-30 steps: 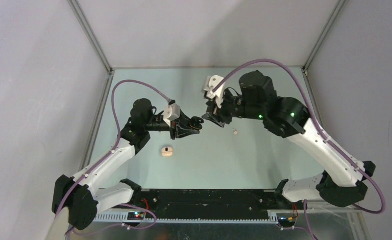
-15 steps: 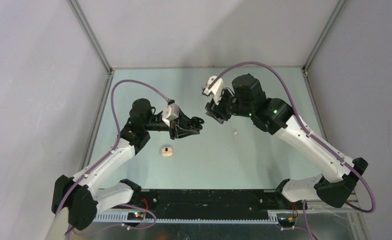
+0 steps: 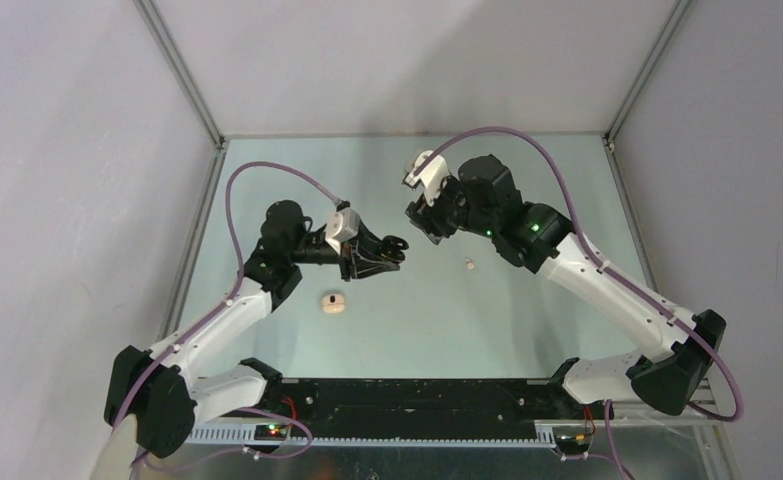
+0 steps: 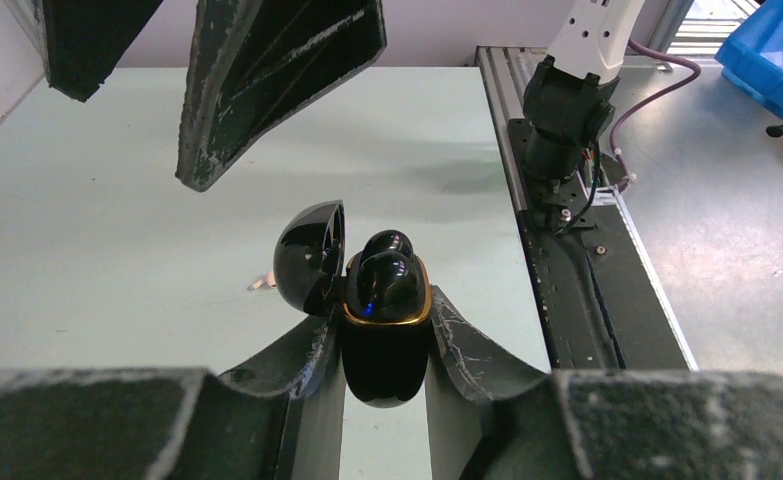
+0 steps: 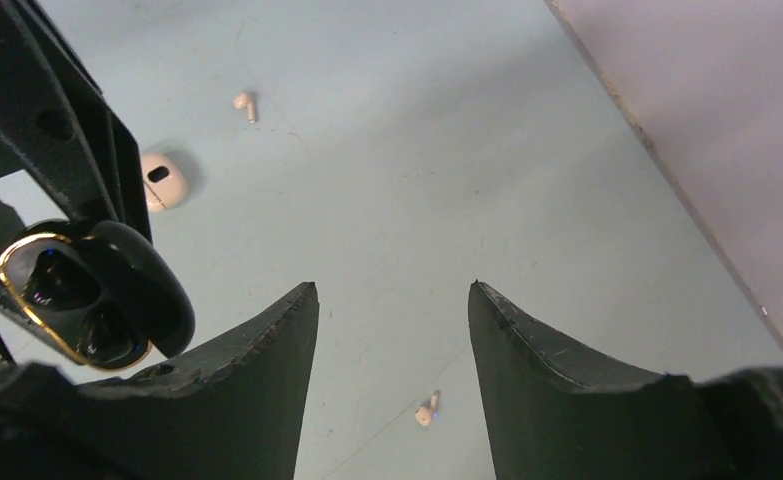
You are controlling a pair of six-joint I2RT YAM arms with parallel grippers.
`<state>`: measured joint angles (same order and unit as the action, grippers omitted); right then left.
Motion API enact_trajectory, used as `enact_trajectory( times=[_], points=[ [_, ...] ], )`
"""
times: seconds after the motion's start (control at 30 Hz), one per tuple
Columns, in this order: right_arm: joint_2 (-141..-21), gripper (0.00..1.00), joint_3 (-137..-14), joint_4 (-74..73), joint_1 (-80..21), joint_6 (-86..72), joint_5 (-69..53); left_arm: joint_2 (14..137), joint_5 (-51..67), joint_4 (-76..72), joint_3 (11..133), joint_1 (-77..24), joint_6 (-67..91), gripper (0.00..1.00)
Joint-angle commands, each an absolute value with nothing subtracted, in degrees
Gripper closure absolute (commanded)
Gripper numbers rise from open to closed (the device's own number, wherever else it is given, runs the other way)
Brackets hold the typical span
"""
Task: Insert the wireless bluetooth earbuds into the charging case
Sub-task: Close the charging case with the earbuds.
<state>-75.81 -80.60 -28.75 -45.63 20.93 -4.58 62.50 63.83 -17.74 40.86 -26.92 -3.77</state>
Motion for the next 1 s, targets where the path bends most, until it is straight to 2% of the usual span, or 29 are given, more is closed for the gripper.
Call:
enact_trajectory(
  times=[0.0,0.17,0.4,0.73,0.97],
  points=[
    [-76.1,0.39,-79.4,-22.9,-47.0,19.1,0.8,62.2,64.3,-21.7,40.7,-26.9,-2.1,0.98],
    [-76.2,0.39,-78.5,-21.7,-47.8,18.5,1.8,62.0,64.2,-22.1,40.3,-27.0,-2.0,0.98],
    [-75.5,0.39,-78.2,-22.4,-48.5,18.6,-2.8,62.3,64.1,-22.2,40.2,-27.2,-2.0,0.98],
    [-74.8,0.39,-77.8,-21.9,-48.1,18.4,-1.3,63.3,64.4,-20.9,41.1,-27.2,-2.9,0.98],
    [-72.8,0.39,-78.0,-26.7,-49.6,23.5,-14.1,63.7,64.4,-20.8,41.2,-27.2,-2.8,0.98]
  ],
)
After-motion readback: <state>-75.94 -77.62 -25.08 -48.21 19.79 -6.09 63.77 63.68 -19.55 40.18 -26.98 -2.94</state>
